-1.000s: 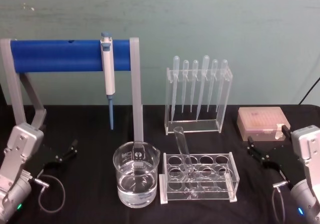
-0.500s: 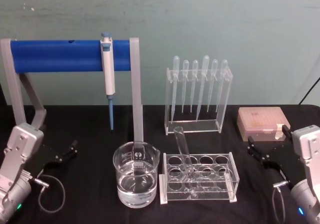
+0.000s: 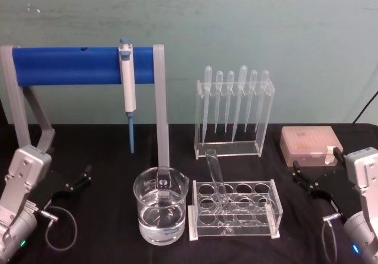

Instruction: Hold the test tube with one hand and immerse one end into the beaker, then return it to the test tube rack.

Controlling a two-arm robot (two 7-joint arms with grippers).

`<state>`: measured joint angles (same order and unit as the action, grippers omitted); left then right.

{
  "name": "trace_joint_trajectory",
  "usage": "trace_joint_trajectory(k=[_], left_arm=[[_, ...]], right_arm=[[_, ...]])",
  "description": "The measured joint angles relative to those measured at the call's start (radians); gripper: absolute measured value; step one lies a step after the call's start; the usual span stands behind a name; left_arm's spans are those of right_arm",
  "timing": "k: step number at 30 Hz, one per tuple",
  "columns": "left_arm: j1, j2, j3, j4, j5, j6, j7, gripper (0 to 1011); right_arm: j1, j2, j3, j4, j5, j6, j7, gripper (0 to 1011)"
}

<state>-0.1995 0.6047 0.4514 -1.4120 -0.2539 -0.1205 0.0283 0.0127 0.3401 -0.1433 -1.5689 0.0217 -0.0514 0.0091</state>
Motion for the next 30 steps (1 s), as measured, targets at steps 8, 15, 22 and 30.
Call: trace_joint_trajectory(k=[8, 15, 22, 30], left_arm=[[0.000, 0.000, 0.000, 0.000, 0.000, 0.000, 0.000, 1000], [0.000, 0.000, 0.000, 0.000, 0.000, 0.000, 0.000, 1000], [0.000, 0.000, 0.000, 0.000, 0.000, 0.000, 0.000, 1000], [0.000, 0.000, 0.000, 0.000, 0.000, 0.000, 0.000, 1000]], right_arm=[[0.000, 0.000, 0.000, -0.001, 0.001, 0.001, 0.000, 1002], [0.000, 0.000, 0.000, -0.001, 0.001, 0.001, -0.001, 1002], [0.000, 0.000, 0.000, -0.001, 0.001, 0.001, -0.002, 1002], [0.000, 0.000, 0.000, -0.001, 0.001, 0.001, -0.002, 1002]])
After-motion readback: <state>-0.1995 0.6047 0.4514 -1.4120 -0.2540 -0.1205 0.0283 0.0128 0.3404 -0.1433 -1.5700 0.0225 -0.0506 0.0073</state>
